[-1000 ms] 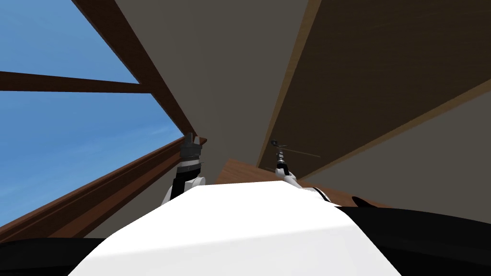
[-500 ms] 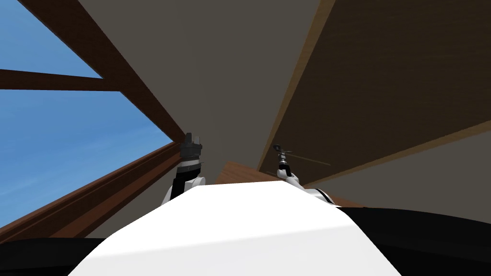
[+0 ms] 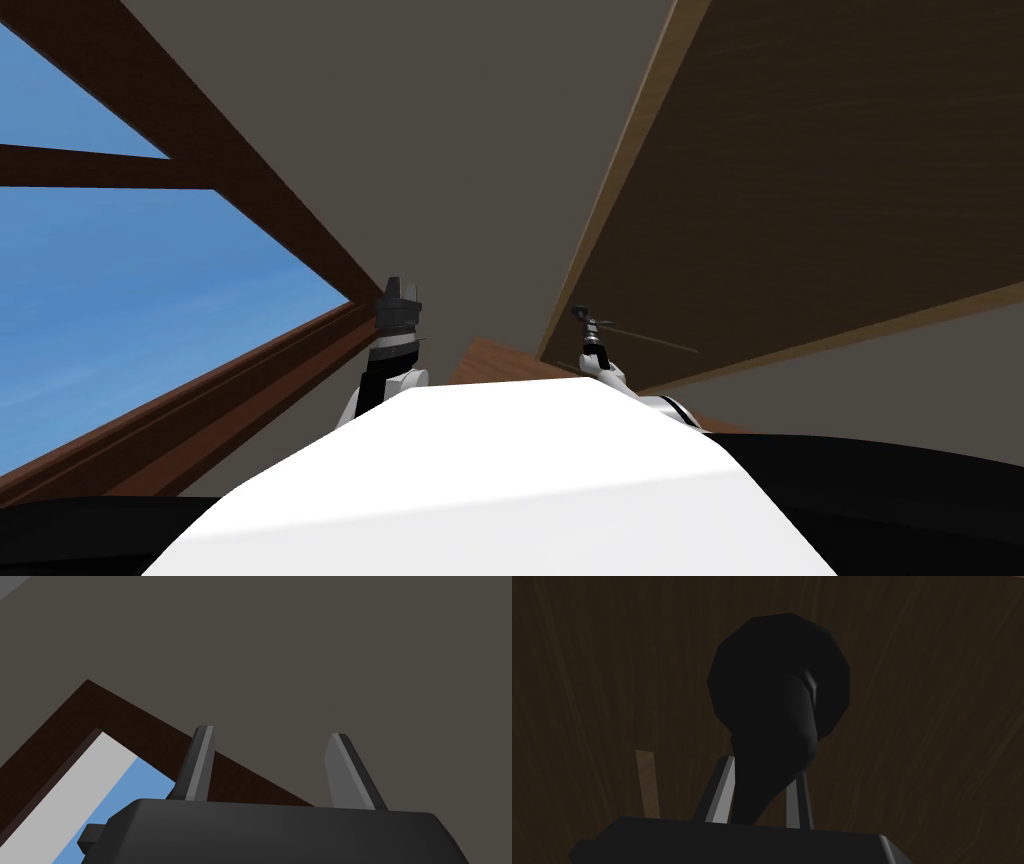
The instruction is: Pull the door open
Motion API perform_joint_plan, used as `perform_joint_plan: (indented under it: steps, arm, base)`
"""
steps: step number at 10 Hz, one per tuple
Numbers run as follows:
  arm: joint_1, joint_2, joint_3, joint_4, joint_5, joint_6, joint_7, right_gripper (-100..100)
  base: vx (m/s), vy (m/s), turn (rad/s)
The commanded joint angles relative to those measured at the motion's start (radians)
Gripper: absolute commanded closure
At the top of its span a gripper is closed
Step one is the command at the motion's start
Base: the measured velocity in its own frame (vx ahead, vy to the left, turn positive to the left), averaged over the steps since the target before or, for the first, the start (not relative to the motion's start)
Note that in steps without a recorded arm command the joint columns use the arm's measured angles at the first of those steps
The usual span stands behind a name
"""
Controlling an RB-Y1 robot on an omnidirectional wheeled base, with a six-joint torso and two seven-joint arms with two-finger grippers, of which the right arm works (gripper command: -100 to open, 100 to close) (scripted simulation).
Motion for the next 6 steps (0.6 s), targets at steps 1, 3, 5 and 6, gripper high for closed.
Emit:
perform_joint_plan:
  steps: [1,3,5,6]
  arm:
    - [0.0,0.0,0.001,0.0,0.001,-0.001,0.001,100]
    - [0.0,0.0,0.001,0.0,0.001,-0.001,0.001,100]
    - [0.007,-0.006,0.014,-0.002,0.007,-0.003,-0.015,100]
    - [0.009,-0.009,0.017,-0.003,0.009,-0.004,-0.02,100]
  base:
    - [-0.02,0.003,0.004]
    - [-0.008,0.001,0.001]
    - [-0.065,-0.018,0.06]
    - [-0.2,-0.049,0.119]
